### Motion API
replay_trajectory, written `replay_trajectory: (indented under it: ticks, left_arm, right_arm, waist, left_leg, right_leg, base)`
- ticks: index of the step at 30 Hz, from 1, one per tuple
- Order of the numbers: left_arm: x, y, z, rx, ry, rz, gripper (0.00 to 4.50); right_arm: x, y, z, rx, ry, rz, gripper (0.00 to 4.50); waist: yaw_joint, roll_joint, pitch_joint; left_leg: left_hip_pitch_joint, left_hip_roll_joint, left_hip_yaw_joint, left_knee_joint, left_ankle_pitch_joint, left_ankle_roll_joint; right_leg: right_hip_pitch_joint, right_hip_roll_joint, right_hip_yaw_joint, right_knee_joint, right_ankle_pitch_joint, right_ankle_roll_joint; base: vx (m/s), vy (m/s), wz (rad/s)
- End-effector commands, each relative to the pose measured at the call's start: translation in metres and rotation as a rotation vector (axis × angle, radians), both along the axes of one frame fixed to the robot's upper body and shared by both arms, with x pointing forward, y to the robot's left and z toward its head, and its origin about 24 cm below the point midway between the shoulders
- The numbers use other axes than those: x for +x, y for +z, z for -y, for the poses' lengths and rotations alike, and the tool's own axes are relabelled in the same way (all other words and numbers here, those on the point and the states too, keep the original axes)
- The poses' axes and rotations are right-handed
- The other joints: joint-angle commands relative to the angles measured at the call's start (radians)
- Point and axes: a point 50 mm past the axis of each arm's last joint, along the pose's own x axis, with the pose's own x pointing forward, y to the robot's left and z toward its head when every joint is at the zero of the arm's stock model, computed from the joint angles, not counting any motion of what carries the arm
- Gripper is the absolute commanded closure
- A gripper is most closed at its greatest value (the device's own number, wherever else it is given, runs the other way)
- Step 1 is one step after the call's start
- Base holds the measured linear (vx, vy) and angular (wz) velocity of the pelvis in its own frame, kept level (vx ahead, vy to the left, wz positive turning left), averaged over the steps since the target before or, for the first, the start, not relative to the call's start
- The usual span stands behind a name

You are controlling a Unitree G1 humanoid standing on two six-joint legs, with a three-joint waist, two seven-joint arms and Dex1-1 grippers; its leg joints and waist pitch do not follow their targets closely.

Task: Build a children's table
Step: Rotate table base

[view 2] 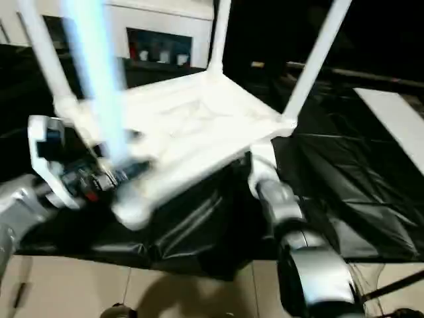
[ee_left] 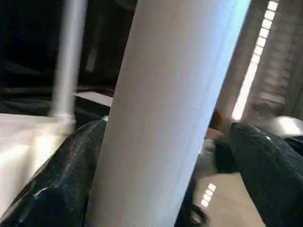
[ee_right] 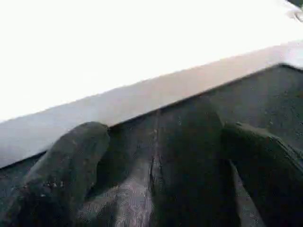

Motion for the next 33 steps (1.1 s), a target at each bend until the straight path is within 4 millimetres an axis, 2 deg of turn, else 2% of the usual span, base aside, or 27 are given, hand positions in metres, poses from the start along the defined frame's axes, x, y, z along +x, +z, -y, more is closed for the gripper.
replay_trajectory:
  ticks: [1, 2, 4, 5, 6, 8, 9, 10, 11, 12, 13, 14, 15, 16, 17, 18, 19, 20, 23, 24, 29, 33]
  left_arm:
    - [-0.008, 0.0, 0.022, 0.008, -0.102, -0.005, 0.0]
    - [-0.008, 0.0, 0.027, 0.009, -0.1, -0.002, 0.0]
    - [-0.006, 0.001, 0.034, 0.018, -0.107, 0.005, 0.0]
    - [-0.002, 0.0, 0.039, 0.028, -0.098, 0.016, 0.0]
    - [0.001, 0.0, 0.042, 0.036, -0.088, 0.024, 0.0]
    - [0.011, -0.002, 0.051, 0.058, -0.045, 0.053, 0.0]
    - [0.019, -0.004, 0.056, 0.081, -0.017, 0.069, 0.0]
    - [0.029, -0.007, 0.063, 0.108, 0.018, 0.085, 0.0]
    - [0.029, -0.007, 0.063, 0.108, 0.018, 0.085, 0.0]
    - [0.039, -0.008, 0.07, 0.117, 0.046, 0.091, 0.0]
    - [0.049, -0.007, 0.076, 0.124, 0.072, 0.106, 0.0]
    - [0.051, -0.007, 0.077, 0.126, 0.075, 0.109, 0.0]
    - [0.056, -0.005, 0.082, 0.123, 0.083, 0.12, 0.0]
    - [0.056, -0.002, 0.085, 0.11, 0.07, 0.126, 0.0]
    - [0.057, 0.001, 0.088, 0.097, 0.052, 0.133, 0.0]
    - [0.057, 0.003, 0.092, 0.087, 0.038, 0.14, 0.0]
    - [0.057, 0.004, 0.096, 0.076, 0.023, 0.142, 0.0]
    - [0.057, 0.004, 0.096, 0.076, 0.023, 0.142, 0.0]
    - [0.056, 0.005, 0.106, 0.069, -0.009, 0.159, 0.0]
    - [0.058, 0.004, 0.112, 0.06, -0.021, 0.169, 0.0]
    - [0.062, 0.003, 0.121, 0.048, -0.027, 0.179, 0.0]
    - [0.065, 0.001, 0.125, 0.054, 0.001, 0.18, 0.0]
  right_arm:
    - [0.0, -0.001, -0.012, -0.026, 0.059, -0.027, 0.02]
    - [0.0, -0.002, -0.013, -0.035, 0.061, -0.029, 0.02]
    - [0.001, 0.0, -0.015, -0.018, 0.06, -0.028, 0.02]
    - [0.002, 0.001, -0.017, -0.011, 0.067, -0.025, 0.02]
    - [0.002, 0.002, -0.017, -0.013, 0.073, -0.023, 0.02]
    - [0.002, 0.003, -0.02, -0.017, 0.092, -0.017, 0.02]
    - [0.003, 0.004, -0.021, -0.012, 0.101, -0.012, 0.02]
    - [0.003, 0.005, -0.024, -0.003, 0.118, -0.006, 0.02]
    - [0.003, 0.005, -0.024, -0.003, 0.118, -0.006, 0.02]
    - [0.002, 0.005, -0.026, -0.002, 0.134, -0.004, 0.02]
    - [0.002, 0.004, -0.028, 0.002, 0.143, -0.003, 0.02]
    - [0.002, 0.004, -0.029, 0.004, 0.145, -0.003, 0.02]
    - [0.001, 0.004, -0.03, 0.014, 0.155, 0.001, 0.02]
    - [0.0, 0.003, -0.031, 0.027, 0.165, 0.004, 0.02]
    - [0.0, 0.003, -0.034, 0.035, 0.183, 0.005, 0.02]
    - [-0.001, 0.003, -0.036, 0.034, 0.201, 0.005, 0.02]
    - [-0.002, 0.003, -0.039, 0.041, 0.218, 0.007, 0.02]
    - [-0.002, 0.003, -0.039, 0.041, 0.218, 0.007, 0.02]
    - [-0.003, 0.003, -0.048, 0.067, 0.264, 0.01, 0.02]
    - [-0.005, 0.003, -0.055, 0.085, 0.322, 0.011, 0.02]
    - [-0.012, 0.0, -0.066, 0.102, 0.439, 0.007, 0.02]
    - [-0.017, -0.002, -0.073, 0.097, 0.518, 0.002, 0.02]
  waist:
    - [0.001, 0.039, -0.065]
    - [-0.002, 0.026, -0.076]
    - [-0.003, 0.032, -0.073]
    - [-0.001, 0.034, -0.078]
    - [-0.003, 0.033, -0.079]
    - [0.001, 0.036, -0.079]
    - [-0.001, 0.041, -0.075]
    - [0.0, 0.045, -0.077]
    - [0.0, 0.043, -0.074]
    - [0.001, 0.055, -0.078]
    - [-0.001, 0.049, -0.077]
    - [0.002, 0.058, -0.079]
    - [0.003, 0.055, -0.079]
    - [0.002, 0.058, -0.08]
    - [0.001, 0.053, -0.081]
    - [-0.001, 0.061, -0.083]
    - [-0.002, 0.059, -0.084]
    - [-0.002, 0.064, -0.084]
    - [-0.009, 0.065, -0.085]
    - [-0.013, 0.077, -0.084]
    - [-0.027, 0.07, -0.086]
    - [-0.035, 0.069, -0.086]
  left_leg:
    - [0.022, -0.006, 0.012, -0.079, -0.297, -0.07]
    - [0.022, -0.005, 0.013, -0.077, -0.282, -0.072]
    - [0.021, -0.007, 0.014, -0.077, -0.277, -0.075]
    - [0.026, -0.007, 0.014, -0.074, -0.283, -0.075]
    - [0.025, -0.006, 0.014, -0.075, -0.286, -0.074]
    - [0.029, -0.006, 0.014, -0.074, -0.313, -0.076]
    - [0.029, -0.006, 0.014, -0.077, -0.348, -0.078]
    - [0.027, -0.007, 0.009, -0.078, -0.355, -0.083]
    - [0.027, -0.007, 0.009, -0.08, -0.369, -0.084]
    - [0.031, -0.008, 0.007, -0.077, -0.376, -0.089]
    - [0.031, -0.008, 0.008, -0.077, -0.382, -0.087]
    - [0.033, -0.009, 0.006, -0.076, -0.384, -0.087]
    - [0.033, -0.01, 0.008, -0.076, -0.395, -0.08]
    - [0.029, -0.01, 0.006, -0.076, -0.388, -0.079]
    - [0.021, -0.011, 0.005, -0.078, -0.371, -0.074]
    - [0.022, -0.01, 0.005, -0.076, -0.361, -0.073]
    - [0.022, -0.01, 0.005, -0.076, -0.356, -0.07]
    - [0.023, -0.01, 0.005, -0.075, -0.352, -0.068]
    - [0.025, -0.011, 0.008, -0.073, -0.337, -0.053]
    - [0.026, -0.012, 0.007, -0.073, -0.342, -0.048]
    - [0.019, -0.011, 0.005, -0.074, -0.338, -0.031]
    - [0.021, -0.009, 0.005, -0.073, -0.334, -0.016]
  right_leg:
    - [0.037, -0.019, 0.022, -0.065, -0.175, -0.173]
    - [0.046, -0.02, 0.021, -0.063, -0.156, -0.178]
    - [0.045, -0.019, 0.022, -0.063, -0.143, -0.178]
    - [0.046, -0.02, 0.021, -0.064, -0.145, -0.178]
    - [0.047, -0.02, 0.021, -0.065, -0.151, -0.177]
    - [0.045, -0.023, 0.021, -0.072, -0.188, -0.169]
    - [0.041, -0.021, 0.022, -0.081, -0.232, -0.158]
    - [0.047, -0.026, 0.023, -0.078, -0.254, -0.151]
    - [0.044, -0.025, 0.021, -0.084, -0.283, -0.144]
    - [0.043, -0.026, 0.022, -0.081, -0.284, -0.144]
    - [0.041, -0.025, 0.022, -0.087, -0.29, -0.143]
    - [0.041, -0.026, 0.022, -0.085, -0.287, -0.145]
    - [0.041, -0.025, 0.022, -0.09, -0.299, -0.15]
    - [0.045, -0.027, 0.022, -0.085, -0.293, -0.154]
    - [0.052, -0.029, 0.02, -0.085, -0.297, -0.157]
    - [0.052, -0.03, 0.02, -0.084, -0.29, -0.163]
    - [0.052, -0.03, 0.019, -0.084, -0.283, -0.167]
    - [0.052, -0.029, 0.019, -0.083, -0.274, -0.173]
    - [0.052, -0.025, 0.019, -0.083, -0.249, -0.192]
    - [0.049, -0.023, 0.018, -0.086, -0.242, -0.198]
    - [0.061, -0.025, 0.016, -0.083, -0.215, -0.22]
    - [0.061, -0.025, 0.016, -0.083, -0.203, -0.245]
  base:
    - [0.0, 0.0, 0.0]
    - [0.0, 0.0, 0.0]
    - [0.0, 0.0, 0.0]
    - [0.0, 0.0, 0.0]
    - [0.0, 0.0, 0.0]
    - [0.0, 0.0, 0.0]
    - [0.0, 0.0, 0.0]
    - [0.0, 0.0, 0.0]
    - [0.0, 0.0, 0.0]
    - [0.0, 0.0, 0.0]
    - [0.0, 0.0, 0.0]
    - [0.0, 0.0, 0.0]
    - [0.0, 0.0, 0.0]
    - [0.0, 0.0, 0.0]
    - [0.0, 0.0, 0.0]
    - [0.0, 0.0, 0.0]
    - [0.0, 0.0, 0.0]
    - [0.0, 0.0, 0.0]
    - [0.0, 0.0, 0.0]
    - [0.0, 0.0, 0.0]
    - [0.0, 0.0, 0.0]
    - [0.0, 0.0, 0.0]
